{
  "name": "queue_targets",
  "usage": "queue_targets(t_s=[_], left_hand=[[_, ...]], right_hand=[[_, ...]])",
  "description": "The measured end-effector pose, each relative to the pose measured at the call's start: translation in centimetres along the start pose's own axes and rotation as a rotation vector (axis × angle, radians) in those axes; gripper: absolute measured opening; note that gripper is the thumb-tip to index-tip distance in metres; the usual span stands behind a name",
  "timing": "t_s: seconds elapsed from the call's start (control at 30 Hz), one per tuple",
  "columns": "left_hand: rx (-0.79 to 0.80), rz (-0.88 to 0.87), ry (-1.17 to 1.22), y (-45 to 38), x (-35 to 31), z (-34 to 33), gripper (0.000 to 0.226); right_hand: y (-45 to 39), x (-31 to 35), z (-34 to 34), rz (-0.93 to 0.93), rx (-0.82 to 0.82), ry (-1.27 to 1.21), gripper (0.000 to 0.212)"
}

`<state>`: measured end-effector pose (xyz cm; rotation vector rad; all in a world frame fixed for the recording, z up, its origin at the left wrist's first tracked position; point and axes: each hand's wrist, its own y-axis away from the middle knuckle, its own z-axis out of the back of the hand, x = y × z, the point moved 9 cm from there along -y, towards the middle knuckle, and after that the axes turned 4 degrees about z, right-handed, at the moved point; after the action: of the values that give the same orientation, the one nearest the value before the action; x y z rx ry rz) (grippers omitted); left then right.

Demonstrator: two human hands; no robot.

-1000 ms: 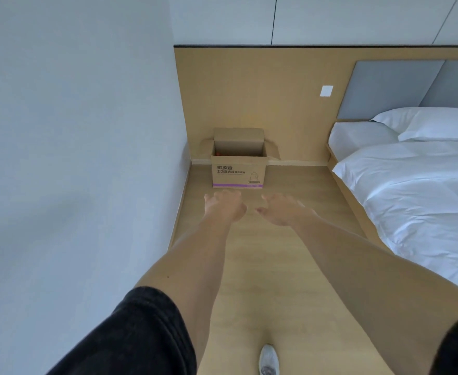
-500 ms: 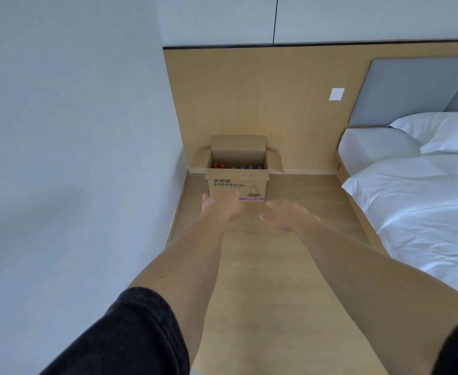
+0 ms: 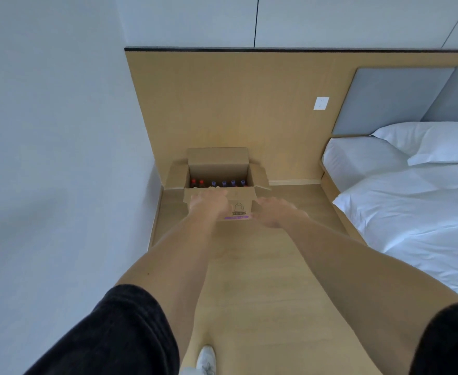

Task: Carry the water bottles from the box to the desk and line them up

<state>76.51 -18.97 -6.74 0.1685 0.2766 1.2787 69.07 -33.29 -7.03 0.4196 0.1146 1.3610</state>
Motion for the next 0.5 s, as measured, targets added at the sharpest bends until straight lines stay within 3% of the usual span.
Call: queue_targets(t_s=[0.17,0.37,0.5], left_hand=[[0.036,-0.029,-0.065,-7.4,2.5,2.3,0.048],[0.098,-0.042,-0.064,-13.7,3.7,2.6,0.049],[0.115,-0.049,-0.059,-17.9,3.6,2.8,0.047]], right_hand=[[-6.7,1.9,2.6,-0.04,0.032,-0.051,0.06],[-12.6,2.8,4.4,-0.045,0.016,-0.118,0.048],[-17.2,2.5,5.4,-0.048,0.029,-0.068,0.054]])
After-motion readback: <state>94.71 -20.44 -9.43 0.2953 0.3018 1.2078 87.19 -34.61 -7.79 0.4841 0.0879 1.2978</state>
